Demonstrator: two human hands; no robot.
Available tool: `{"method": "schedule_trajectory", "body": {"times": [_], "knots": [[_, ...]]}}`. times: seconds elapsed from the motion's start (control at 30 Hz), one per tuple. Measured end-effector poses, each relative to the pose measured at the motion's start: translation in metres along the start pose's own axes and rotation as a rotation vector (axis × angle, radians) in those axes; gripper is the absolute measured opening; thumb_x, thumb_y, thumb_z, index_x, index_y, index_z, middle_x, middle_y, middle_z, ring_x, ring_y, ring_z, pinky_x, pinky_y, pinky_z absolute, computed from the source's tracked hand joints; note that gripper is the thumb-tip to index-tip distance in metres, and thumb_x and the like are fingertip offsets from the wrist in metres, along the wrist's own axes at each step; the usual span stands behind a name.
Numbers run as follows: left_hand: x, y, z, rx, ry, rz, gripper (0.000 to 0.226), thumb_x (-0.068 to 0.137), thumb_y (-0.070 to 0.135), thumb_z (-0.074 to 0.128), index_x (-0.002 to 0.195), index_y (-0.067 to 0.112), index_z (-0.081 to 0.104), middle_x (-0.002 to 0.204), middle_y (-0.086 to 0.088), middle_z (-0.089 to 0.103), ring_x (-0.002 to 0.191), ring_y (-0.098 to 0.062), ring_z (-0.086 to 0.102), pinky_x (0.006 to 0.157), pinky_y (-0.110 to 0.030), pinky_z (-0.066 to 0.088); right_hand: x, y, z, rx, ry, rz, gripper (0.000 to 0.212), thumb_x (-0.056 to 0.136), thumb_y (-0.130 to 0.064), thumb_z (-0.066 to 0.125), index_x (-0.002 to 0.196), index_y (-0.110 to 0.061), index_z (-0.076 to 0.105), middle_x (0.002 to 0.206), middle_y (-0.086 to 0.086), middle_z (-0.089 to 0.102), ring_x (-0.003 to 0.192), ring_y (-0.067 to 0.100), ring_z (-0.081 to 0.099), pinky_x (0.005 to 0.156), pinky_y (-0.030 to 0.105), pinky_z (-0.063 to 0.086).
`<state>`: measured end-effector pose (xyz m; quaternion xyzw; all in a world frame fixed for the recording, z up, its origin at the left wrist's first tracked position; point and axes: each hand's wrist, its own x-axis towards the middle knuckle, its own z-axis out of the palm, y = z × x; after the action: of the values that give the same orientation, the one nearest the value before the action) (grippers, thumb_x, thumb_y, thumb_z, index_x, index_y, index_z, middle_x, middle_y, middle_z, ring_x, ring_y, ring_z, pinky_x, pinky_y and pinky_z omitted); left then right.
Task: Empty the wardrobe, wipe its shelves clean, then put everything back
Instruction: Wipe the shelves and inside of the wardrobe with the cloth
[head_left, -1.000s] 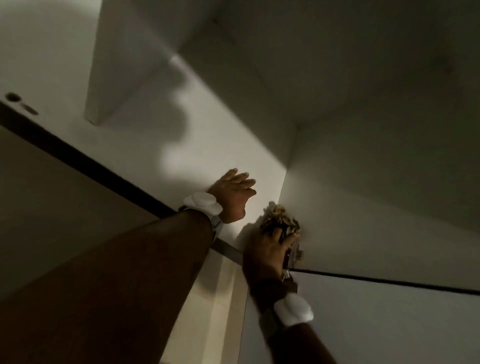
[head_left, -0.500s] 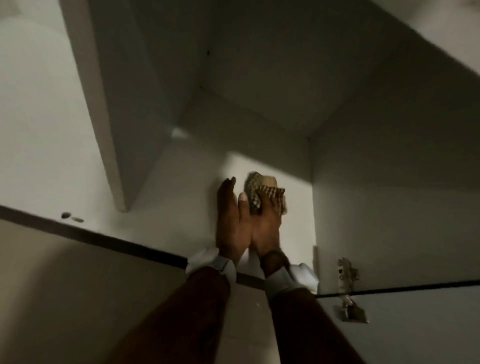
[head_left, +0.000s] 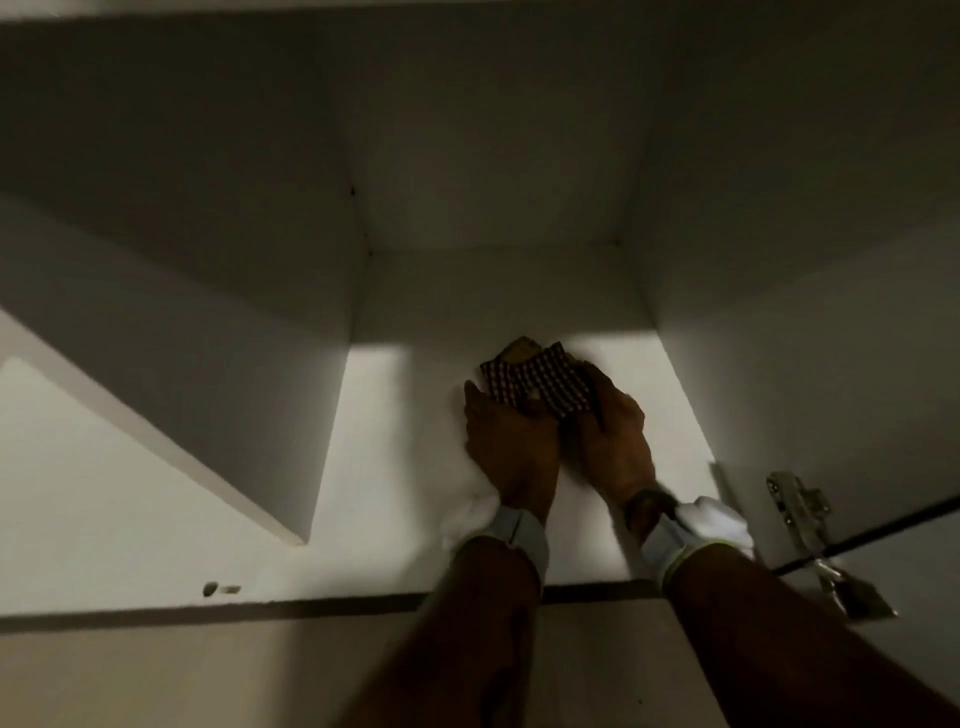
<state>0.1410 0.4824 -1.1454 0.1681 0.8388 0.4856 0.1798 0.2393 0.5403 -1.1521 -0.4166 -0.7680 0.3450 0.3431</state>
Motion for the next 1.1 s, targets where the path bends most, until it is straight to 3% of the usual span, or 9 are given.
{"method": "schedule_trajectory", "body": {"times": [0.17,0.27,0.37,0.47,0.53,0.63,0.77,0.93,1.1], "knots": [[0.043,0.022,-0.018,-0.125,-0.142,-0.056,0.023,0.099,0.032,0.057,0.105,0.011,0.065,0.104,-0.002,0.066,0.091,-0.021,0.064,0.083,-0.036,0.057,-0.003,0.007,-0.002,0.068,0.005,0.051,0.065,0.095,-0.047,0.033,0.154,-0.02,0.038,0.154,0.006,0.045,0.142,0.023,0.04,0.12,0.047,0.03],[0.066,0.02,-0.05,0.09,-0.093,-0.032,0.033,0.102,0.03,0.051,0.11,0.003,0.067,0.107,-0.011,0.07,0.098,-0.029,0.065,0.073,-0.031,0.047,-0.004,-0.001,0.002,-0.075,-0.061,0.066,0.067,0.097,-0.048,0.031,0.158,-0.02,0.029,0.158,0.008,0.038,0.146,0.027,0.03,0.124,0.046,0.015],[0.075,0.004,-0.08,0.366,0.108,0.037,0.039,0.102,0.037,0.047,0.117,0.004,0.061,0.117,-0.018,0.065,0.11,-0.039,0.062,0.088,-0.042,0.049,-0.004,0.0,0.01,-0.388,-0.126,-0.035,0.077,0.095,-0.064,0.019,0.159,-0.02,0.025,0.16,0.007,0.034,0.148,0.026,0.028,0.123,0.053,0.009],[0.07,-0.013,-0.095,0.694,0.26,0.455,0.034,0.097,0.033,0.047,0.123,0.012,0.056,0.118,-0.013,0.058,0.106,-0.036,0.056,0.087,-0.047,0.045,0.001,0.004,0.022,-0.643,-0.228,-0.024,0.075,0.093,-0.06,0.015,0.159,-0.024,0.027,0.166,0.005,0.023,0.152,0.027,0.017,0.121,0.059,0.005],[0.069,-0.024,-0.096,0.831,0.105,0.603,0.043,0.096,0.044,0.043,0.128,0.017,0.055,0.126,-0.01,0.056,0.114,-0.036,0.053,0.094,-0.047,0.042,0.004,-0.006,0.037,-0.646,-0.269,0.093,0.068,0.097,-0.054,0.018,0.16,-0.027,0.023,0.168,0.006,0.014,0.154,0.031,0.008,0.12,0.064,0.0],[0.069,-0.036,-0.082,0.872,-0.152,0.407,0.072,0.096,0.065,0.03,0.154,0.022,0.031,0.161,-0.012,0.027,0.147,-0.035,0.024,0.118,-0.052,0.019,0.016,-0.027,0.068,-0.669,-0.328,0.052,0.073,0.098,-0.064,0.026,0.16,-0.031,0.011,0.169,0.008,0.002,0.152,0.045,-0.006,0.116,0.067,-0.008],[0.083,-0.031,-0.077,0.943,-0.17,0.342,0.086,0.095,0.074,0.022,0.161,0.02,0.013,0.169,-0.011,0.002,0.155,-0.033,-0.005,0.124,-0.052,-0.004,0.043,-0.037,0.096,-0.71,-0.378,-0.053,0.071,0.096,-0.065,0.016,0.161,-0.034,0.009,0.169,0.006,0.0,0.152,0.046,-0.008,0.117,0.07,-0.001],[0.111,-0.04,-0.1,0.831,-0.211,0.684,0.07,0.098,0.061,0.031,0.158,0.026,0.021,0.168,-0.005,0.013,0.153,-0.027,0.014,0.121,-0.051,0.015,0.053,-0.037,0.101,-0.764,-0.362,-0.05,0.099,0.074,-0.069,-0.012,0.159,-0.029,0.019,0.168,0.009,0.009,0.153,0.041,0.001,0.116,0.069,-0.004],[0.117,-0.043,-0.099,0.936,-0.204,0.687,0.066,0.095,0.062,0.031,0.155,0.035,0.028,0.167,-0.001,0.016,0.153,-0.026,0.015,0.118,-0.053,0.019,0.053,-0.04,0.099,-0.774,-0.295,-0.044,0.071,0.093,-0.054,0.009,0.152,-0.025,0.037,0.164,0.007,0.025,0.152,0.035,0.014,0.12,0.065,0.008]]}}
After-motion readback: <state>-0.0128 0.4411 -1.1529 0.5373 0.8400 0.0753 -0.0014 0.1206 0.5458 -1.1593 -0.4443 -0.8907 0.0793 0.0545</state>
